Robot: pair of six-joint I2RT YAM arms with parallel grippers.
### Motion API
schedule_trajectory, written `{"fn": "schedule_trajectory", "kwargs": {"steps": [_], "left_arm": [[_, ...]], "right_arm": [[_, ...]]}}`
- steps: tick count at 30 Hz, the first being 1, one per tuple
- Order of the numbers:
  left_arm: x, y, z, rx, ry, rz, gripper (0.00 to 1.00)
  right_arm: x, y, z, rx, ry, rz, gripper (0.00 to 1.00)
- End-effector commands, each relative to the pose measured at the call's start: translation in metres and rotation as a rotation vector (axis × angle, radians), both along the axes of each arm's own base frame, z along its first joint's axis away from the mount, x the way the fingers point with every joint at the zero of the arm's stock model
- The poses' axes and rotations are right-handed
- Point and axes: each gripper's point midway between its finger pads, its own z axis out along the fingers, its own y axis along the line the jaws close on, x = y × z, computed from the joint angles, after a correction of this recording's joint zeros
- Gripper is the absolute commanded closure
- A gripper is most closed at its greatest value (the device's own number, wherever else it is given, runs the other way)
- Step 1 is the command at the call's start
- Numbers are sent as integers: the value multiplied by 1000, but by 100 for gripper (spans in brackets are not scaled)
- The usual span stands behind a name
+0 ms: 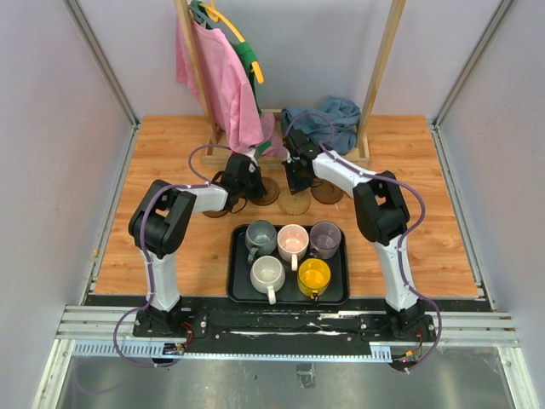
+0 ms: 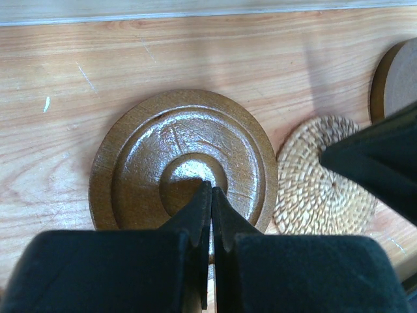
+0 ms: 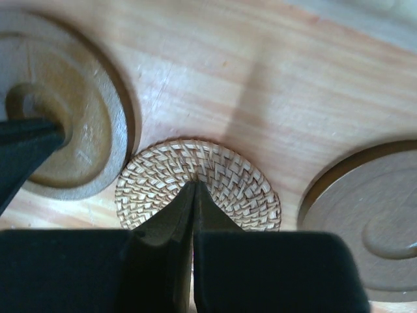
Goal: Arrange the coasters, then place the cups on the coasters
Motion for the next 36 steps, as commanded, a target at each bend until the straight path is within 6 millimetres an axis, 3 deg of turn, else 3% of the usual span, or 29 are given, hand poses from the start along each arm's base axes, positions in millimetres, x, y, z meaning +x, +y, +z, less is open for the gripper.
{"fn": "schedule_trajectory", "kwargs": {"steps": [1,7,11,21,30,36], "left_arm": [[-9,6,-20,62,56,-3,99],[-10,6,-25,67,68,-5,100],[-10,7,-29,73,75,-2,99],[-2,13,-28,98,63,42,99],[5,37,-30,157,48,144,99],[12,48,-28,175,36,179,99]], "right_arm": [[5,-47,-60,-201,66,-75,99],[31,-47,-59,-197,20,-86,99],[39,-46,-60,-180,18,-89,99],[36,-33,-62,-120,34,-54,99],[18,-27,-65,-123,57,-28,99],[17,-25,-63,-121,58,-21,99]]}}
